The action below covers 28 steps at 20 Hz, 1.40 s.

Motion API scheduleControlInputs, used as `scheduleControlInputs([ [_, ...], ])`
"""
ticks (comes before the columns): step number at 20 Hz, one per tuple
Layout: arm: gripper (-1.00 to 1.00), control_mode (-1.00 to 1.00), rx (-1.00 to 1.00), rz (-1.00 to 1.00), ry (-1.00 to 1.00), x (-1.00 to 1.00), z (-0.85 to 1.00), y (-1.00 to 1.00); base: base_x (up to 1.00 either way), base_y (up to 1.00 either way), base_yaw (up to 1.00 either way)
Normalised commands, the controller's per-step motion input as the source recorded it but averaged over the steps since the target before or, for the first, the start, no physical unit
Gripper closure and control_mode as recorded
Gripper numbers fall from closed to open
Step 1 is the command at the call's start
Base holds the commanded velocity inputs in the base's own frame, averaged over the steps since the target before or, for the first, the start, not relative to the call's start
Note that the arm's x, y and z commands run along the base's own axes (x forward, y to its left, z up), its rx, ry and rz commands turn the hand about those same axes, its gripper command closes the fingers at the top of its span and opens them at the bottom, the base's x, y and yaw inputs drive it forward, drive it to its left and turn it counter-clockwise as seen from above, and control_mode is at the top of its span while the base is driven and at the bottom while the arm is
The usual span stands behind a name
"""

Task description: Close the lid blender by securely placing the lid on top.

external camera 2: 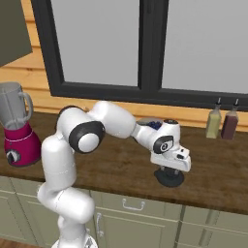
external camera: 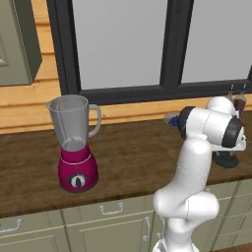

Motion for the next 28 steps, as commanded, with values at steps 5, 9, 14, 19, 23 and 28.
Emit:
scheduleControlInputs([
  [5, 1.0, -1.0, 0.0, 0.0, 0.0, -0.93, -1.0, 0.17, 0.0, 0.0, 0.0],
  [9, 1.0, -1.0, 0.0, 0.0, 0.0, -0.94, -1.0, 0.1, 0.0, 0.0, 0.0],
  [14, 1.0, -1.0, 0.02, 0.0, 0.0, -0.64, -0.72, 0.3, 0.0, 0.0, 0.0],
  [19, 1.0, -1.0, 0.07, 0.0, 0.0, -0.58, -0.41, 0.09, 0.0, 0.0, 0.0],
  [23, 1.0, -1.0, 0.09, 0.03, -0.01, -0.71, -0.59, -0.07, 0.0, 0.0, 0.0],
  [28, 1.0, -1.0, 0.0, 0.0, 0.01, -0.5, -0.94, 0.42, 0.0, 0.0, 0.0],
])
